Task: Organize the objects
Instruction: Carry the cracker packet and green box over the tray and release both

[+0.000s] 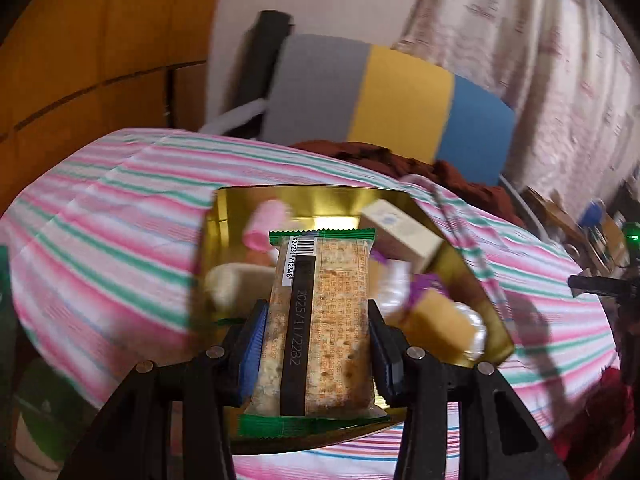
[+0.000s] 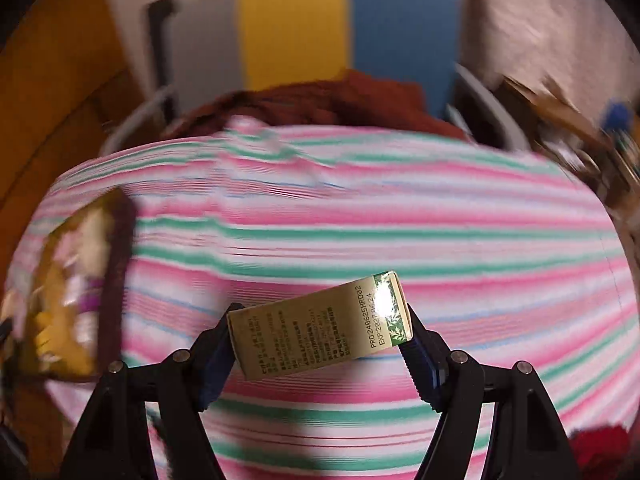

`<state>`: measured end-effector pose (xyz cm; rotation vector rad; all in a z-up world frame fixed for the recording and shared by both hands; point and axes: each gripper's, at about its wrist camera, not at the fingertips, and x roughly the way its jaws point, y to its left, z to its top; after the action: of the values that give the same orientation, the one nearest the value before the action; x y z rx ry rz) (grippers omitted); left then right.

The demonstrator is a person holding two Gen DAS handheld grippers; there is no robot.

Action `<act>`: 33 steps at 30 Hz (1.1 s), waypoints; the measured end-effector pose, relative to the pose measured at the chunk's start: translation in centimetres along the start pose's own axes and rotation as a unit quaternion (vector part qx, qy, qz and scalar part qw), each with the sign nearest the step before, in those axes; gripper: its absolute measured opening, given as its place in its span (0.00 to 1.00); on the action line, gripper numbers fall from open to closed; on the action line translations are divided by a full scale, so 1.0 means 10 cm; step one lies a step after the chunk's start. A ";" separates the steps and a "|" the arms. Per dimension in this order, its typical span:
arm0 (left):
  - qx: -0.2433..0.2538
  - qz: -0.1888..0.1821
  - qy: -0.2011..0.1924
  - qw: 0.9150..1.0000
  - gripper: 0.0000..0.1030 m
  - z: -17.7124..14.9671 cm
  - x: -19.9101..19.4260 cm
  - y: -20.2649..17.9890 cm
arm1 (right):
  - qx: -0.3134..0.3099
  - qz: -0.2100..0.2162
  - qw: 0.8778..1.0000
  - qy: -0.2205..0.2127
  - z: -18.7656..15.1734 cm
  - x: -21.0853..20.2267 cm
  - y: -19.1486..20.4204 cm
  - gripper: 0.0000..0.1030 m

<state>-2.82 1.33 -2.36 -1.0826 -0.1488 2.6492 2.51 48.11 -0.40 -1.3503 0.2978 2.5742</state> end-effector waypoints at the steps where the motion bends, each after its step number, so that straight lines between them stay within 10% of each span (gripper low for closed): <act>1: -0.009 0.003 0.001 1.000 0.45 -0.01 0.00 0.06 | -0.013 0.016 1.000 -0.005 0.02 -0.03 0.16 0.73; 14: -0.039 -0.009 0.005 0.999 0.45 0.05 0.13 0.17 | -0.061 0.196 0.978 -0.026 0.04 0.11 1.93 0.74; 33: -0.017 -0.006 0.028 0.999 0.49 0.00 0.41 -0.01 | -0.028 0.207 0.978 0.013 -0.20 0.51 2.13 0.86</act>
<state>-5.60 2.67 -5.13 -1.1629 -0.1882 2.6111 -4.83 27.70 -4.07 -1.4748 0.5688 2.9181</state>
